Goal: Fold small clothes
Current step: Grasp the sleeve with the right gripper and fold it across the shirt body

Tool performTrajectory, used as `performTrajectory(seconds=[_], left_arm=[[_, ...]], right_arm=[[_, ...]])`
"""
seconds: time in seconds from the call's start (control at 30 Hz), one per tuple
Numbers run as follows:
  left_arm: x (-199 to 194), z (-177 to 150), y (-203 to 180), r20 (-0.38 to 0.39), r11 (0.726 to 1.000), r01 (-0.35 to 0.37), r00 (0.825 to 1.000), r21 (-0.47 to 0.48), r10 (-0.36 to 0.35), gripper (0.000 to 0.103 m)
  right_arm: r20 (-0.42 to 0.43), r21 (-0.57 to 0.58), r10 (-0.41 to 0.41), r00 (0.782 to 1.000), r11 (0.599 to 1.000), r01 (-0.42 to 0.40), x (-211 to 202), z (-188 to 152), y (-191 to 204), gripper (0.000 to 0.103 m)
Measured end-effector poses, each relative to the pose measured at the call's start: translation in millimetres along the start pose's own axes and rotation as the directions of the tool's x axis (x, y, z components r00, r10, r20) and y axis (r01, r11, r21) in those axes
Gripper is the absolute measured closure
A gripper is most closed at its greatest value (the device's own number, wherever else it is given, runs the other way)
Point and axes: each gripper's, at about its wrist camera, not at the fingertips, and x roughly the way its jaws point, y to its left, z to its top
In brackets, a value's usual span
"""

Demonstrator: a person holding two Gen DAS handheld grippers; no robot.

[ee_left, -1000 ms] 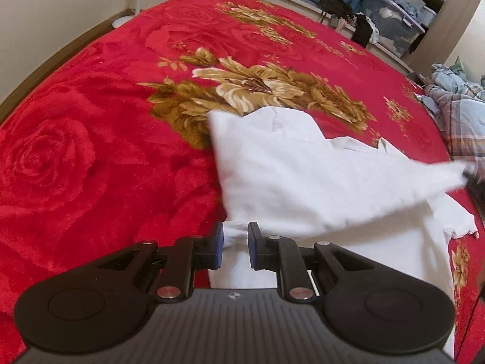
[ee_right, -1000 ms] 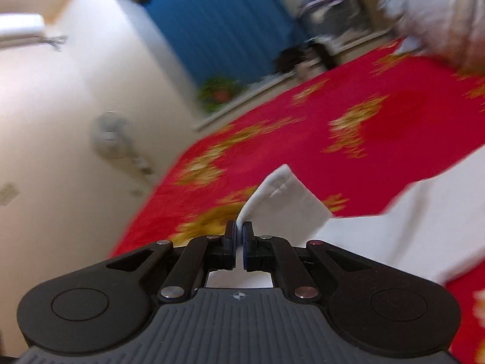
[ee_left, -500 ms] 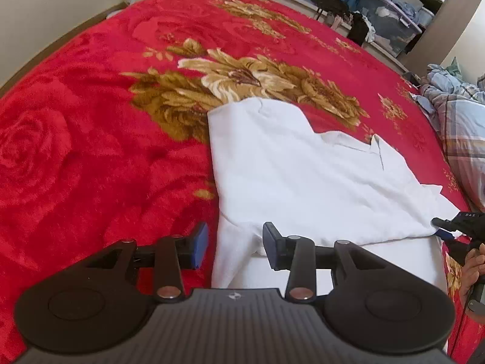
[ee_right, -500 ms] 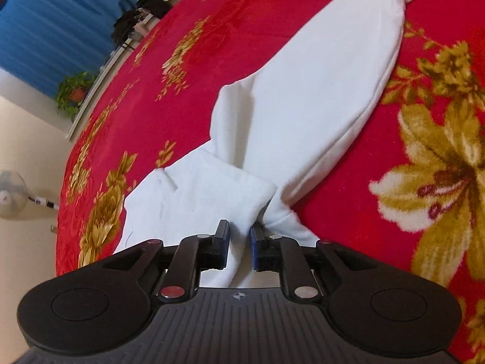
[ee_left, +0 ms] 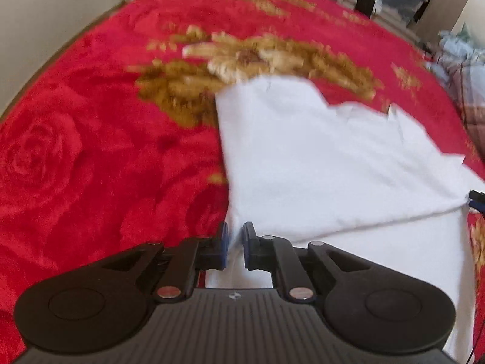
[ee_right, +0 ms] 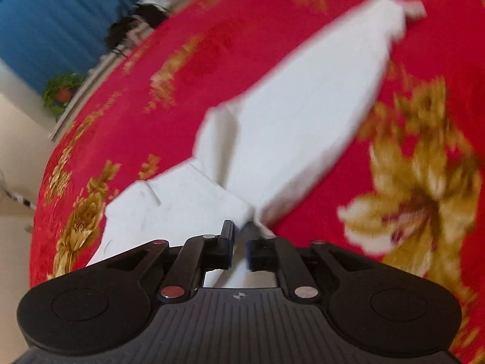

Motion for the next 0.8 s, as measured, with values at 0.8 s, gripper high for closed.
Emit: performTrajectory(seconds=[0.8], left_arm=[[-8.8, -8.0, -33.8, 0.025, 0.989, 0.063, 0.997, 0.132, -0.067, 0.071]], right_arm=[[-0.105, -0.136, 0.102, 0.989, 0.984, -0.116, -7.0, 50.5, -41.3, 0.071]])
